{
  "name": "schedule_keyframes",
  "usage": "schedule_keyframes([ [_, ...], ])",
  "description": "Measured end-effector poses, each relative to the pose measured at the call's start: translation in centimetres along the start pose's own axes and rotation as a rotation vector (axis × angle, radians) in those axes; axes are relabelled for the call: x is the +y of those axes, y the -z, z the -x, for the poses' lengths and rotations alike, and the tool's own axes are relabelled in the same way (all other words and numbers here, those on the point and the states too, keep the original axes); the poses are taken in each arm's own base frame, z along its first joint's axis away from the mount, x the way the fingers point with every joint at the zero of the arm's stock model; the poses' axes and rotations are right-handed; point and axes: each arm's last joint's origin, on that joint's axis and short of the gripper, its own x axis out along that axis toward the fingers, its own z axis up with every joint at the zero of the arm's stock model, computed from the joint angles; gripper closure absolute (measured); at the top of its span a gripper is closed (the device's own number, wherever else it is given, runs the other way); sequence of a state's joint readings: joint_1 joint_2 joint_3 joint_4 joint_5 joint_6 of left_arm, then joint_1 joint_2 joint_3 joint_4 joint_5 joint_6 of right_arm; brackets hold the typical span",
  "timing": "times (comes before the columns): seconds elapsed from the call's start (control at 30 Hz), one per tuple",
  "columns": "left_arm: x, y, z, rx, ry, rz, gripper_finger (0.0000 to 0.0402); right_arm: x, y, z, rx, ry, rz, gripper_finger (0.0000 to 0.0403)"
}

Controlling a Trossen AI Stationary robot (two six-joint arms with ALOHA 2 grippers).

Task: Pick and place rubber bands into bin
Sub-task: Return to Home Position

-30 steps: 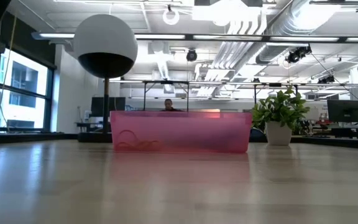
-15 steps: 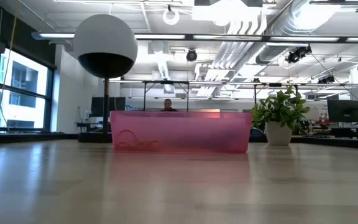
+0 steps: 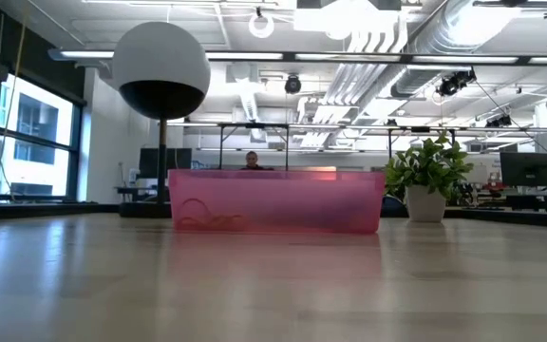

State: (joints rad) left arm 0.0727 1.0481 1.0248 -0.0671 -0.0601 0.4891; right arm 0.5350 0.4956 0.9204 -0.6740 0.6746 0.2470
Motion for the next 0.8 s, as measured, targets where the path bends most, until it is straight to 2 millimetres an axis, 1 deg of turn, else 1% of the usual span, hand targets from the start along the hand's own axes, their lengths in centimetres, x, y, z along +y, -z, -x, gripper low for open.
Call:
schedule_keyframes([
  [0.1,-1.5,3.0,2.6,-0.072,-0.035,0.056,0.0207,-0.7,1.5,0.3,-0.048,-0.009,-0.047,0.0199],
  [0.17,-2.4,5.0,4.1,-0.106,-0.051,0.077,0.0208,-0.9,2.9,0.3,-0.112,-0.037,-0.067,0.0199],
  [0.27,-3.4,7.1,6.2,-0.151,-0.062,0.086,0.0207,-1.3,5.2,0.2,-0.234,-0.108,-0.067,0.0199],
  [0.37,-4.5,9.3,7.6,-0.183,-0.07,0.11,0.0207,-1.7,7.7,0.0,-0.323,-0.134,-0.09,0.0199],
  [0.47,-5.4,11.2,8.9,-0.233,-0.104,0.147,0.0208,-1.8,10.2,-0.6,-0.339,-0.133,-0.119,0.0199],
  [0.6,-6.2,13.0,10.2,-0.266,-0.135,0.187,0.0207,-1.5,11.8,-1.7,-0.294,-0.11,-0.14,0.0199],
  [0.67,-6.5,13.8,10.7,-0.282,-0.141,0.201,0.0208,-1.5,12.1,-1.8,-0.294,-0.119,-0.164,0.0199],
  [0.8,-7.2,15.2,11.2,-0.301,-0.15,0.231,0.0207,-1.3,12.3,-1.9,-0.272,-0.187,-0.148,0.0199],
])
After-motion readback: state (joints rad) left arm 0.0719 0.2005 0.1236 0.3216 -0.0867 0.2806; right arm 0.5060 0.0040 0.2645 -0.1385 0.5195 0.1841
